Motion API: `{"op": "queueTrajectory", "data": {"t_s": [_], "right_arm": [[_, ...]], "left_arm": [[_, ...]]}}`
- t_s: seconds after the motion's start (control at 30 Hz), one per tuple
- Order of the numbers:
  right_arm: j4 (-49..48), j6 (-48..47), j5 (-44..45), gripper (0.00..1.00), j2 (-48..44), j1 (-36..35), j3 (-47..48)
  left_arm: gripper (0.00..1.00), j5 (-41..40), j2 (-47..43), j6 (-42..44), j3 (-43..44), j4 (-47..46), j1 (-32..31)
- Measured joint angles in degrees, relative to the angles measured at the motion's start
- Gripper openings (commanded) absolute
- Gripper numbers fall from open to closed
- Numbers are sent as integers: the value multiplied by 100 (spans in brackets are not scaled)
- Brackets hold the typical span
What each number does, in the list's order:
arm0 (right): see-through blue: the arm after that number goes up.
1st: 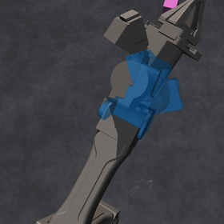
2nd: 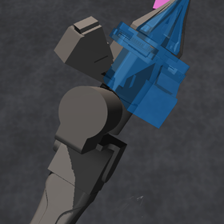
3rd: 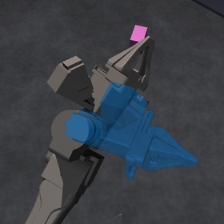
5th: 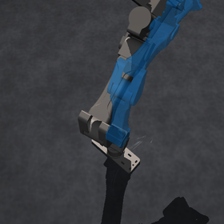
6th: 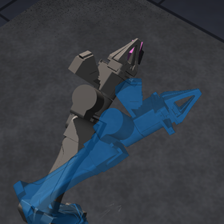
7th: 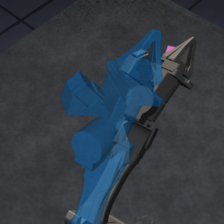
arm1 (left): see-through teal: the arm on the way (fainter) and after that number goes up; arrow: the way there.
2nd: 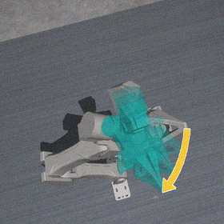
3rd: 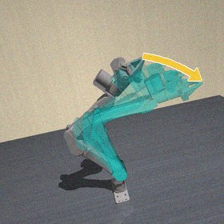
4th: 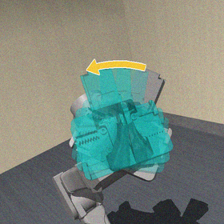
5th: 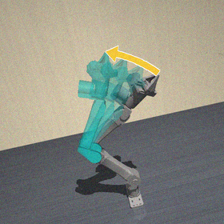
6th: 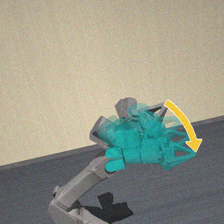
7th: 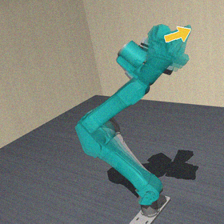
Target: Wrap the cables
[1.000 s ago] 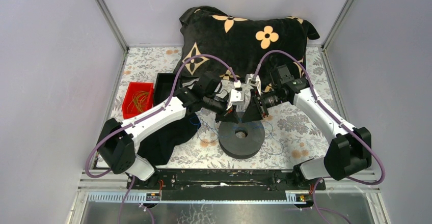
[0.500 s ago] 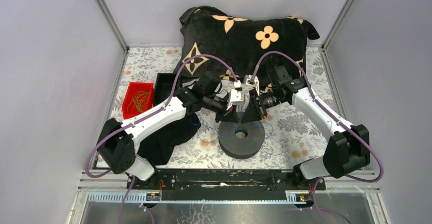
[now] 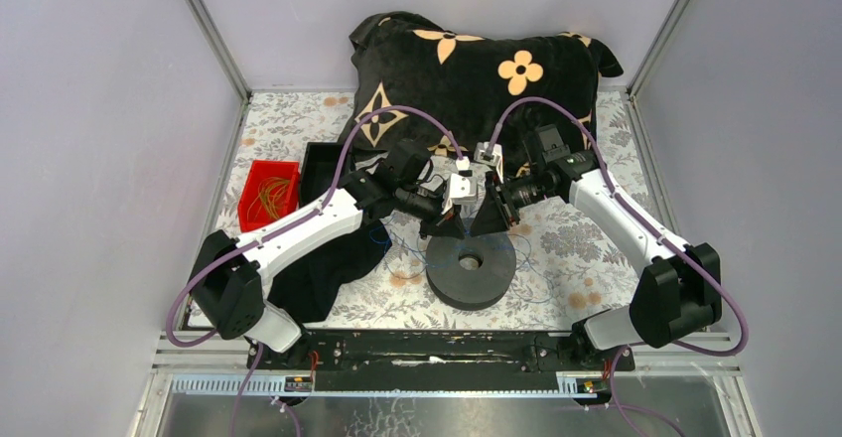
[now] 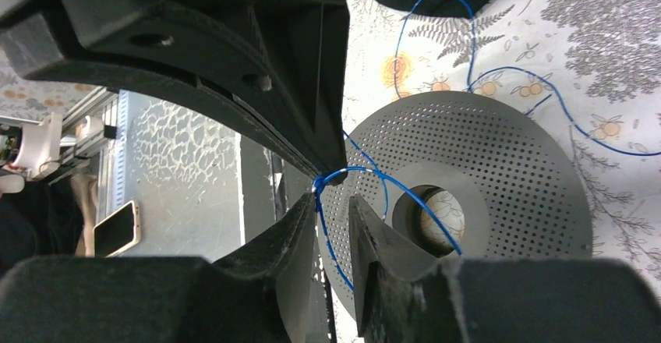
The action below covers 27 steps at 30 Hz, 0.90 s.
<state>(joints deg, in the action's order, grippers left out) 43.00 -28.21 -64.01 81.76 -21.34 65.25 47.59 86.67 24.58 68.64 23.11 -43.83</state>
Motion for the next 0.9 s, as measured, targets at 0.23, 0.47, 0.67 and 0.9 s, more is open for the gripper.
{"op": "queueTrajectory", "data": {"t_s": [0.23, 0.47, 0.67, 0.9], "right_arm": [[151, -7, 319, 36, -28, 63, 275], [542, -186, 330, 39, -216, 142, 310], [793, -302, 195, 40, -221, 142, 262], [761, -284, 4, 41, -155, 142, 164]], "left_arm": [[0, -55, 0, -7, -2, -4, 0], [0, -195, 0, -223, -2, -72, 0], [0, -271, 17, -474, 0, -168, 0], [0, -275, 39, -621, 0, -240, 0]]}}
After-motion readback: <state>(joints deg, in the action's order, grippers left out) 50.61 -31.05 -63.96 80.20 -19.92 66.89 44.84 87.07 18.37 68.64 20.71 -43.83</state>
